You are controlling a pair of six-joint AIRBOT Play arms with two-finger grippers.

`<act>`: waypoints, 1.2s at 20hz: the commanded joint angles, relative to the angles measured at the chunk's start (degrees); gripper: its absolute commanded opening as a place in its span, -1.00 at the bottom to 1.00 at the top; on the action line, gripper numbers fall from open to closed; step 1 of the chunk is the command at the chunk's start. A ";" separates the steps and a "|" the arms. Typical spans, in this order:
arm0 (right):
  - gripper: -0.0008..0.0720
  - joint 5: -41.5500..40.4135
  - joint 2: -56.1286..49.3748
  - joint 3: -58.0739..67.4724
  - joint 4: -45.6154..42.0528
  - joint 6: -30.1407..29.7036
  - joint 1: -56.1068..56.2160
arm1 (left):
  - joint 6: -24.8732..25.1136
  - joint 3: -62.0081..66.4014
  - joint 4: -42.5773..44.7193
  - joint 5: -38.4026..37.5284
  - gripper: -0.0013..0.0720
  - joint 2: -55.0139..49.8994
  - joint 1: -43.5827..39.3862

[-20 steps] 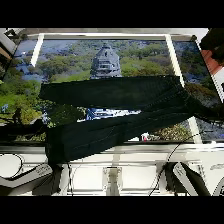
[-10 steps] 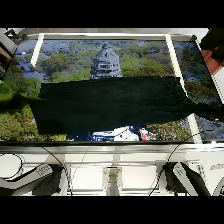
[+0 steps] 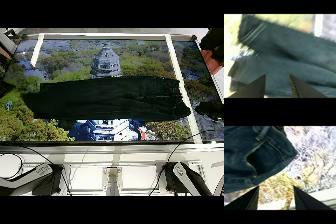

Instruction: Fold the clothes and pants, and hang the long-sleeved shirts on hangers.

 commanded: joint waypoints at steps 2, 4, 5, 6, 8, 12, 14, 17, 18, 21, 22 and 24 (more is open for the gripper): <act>0.34 -0.74 -7.96 -0.02 -0.46 -2.14 0.00 | -1.77 0.81 7.39 -5.86 0.04 -0.98 3.87; 0.34 -1.14 -12.35 -0.02 -0.92 -2.32 -0.02 | -1.79 0.74 7.41 -7.50 0.03 -1.03 5.75; 0.34 -1.14 -14.38 -0.02 -0.92 -2.27 -0.02 | -1.77 0.57 7.74 -8.48 0.03 -1.14 6.32; 0.33 -1.11 -16.48 -0.02 -0.87 -2.16 -0.02 | -1.77 0.22 8.96 -9.20 0.03 -1.27 6.49; 0.32 -2.14 -20.11 -0.02 -0.52 -1.84 0.00 | -1.79 -1.79 11.56 -9.84 0.03 -1.31 6.49; 0.24 -8.20 -23.15 -0.02 4.09 -1.79 0.00 | -1.57 -7.78 12.46 -9.38 0.03 -1.33 6.56; 0.18 -11.52 -23.17 -0.02 5.90 -1.75 0.04 | -1.57 -10.05 12.41 -8.52 0.03 -1.33 6.56; 0.06 -14.19 -24.17 -0.02 10.54 -1.68 0.07 | -1.73 -12.74 11.69 -6.64 0.03 -1.33 6.54; 0.05 -14.19 -24.92 0.00 11.93 -1.68 0.17 | -1.88 -13.44 11.02 -5.66 0.03 -1.33 6.54; -0.31 -13.25 -26.25 0.09 15.26 -1.68 0.15 | -2.01 -15.19 6.69 -3.06 0.03 -1.33 6.54; -0.28 -12.09 -26.25 0.48 15.39 -2.03 0.15 | -2.03 -15.56 5.55 -2.01 0.03 -1.33 6.54; -0.02 -8.07 -26.23 2.16 15.28 -3.04 0.15 | -3.19 -16.48 3.72 0.57 0.03 -1.33 6.51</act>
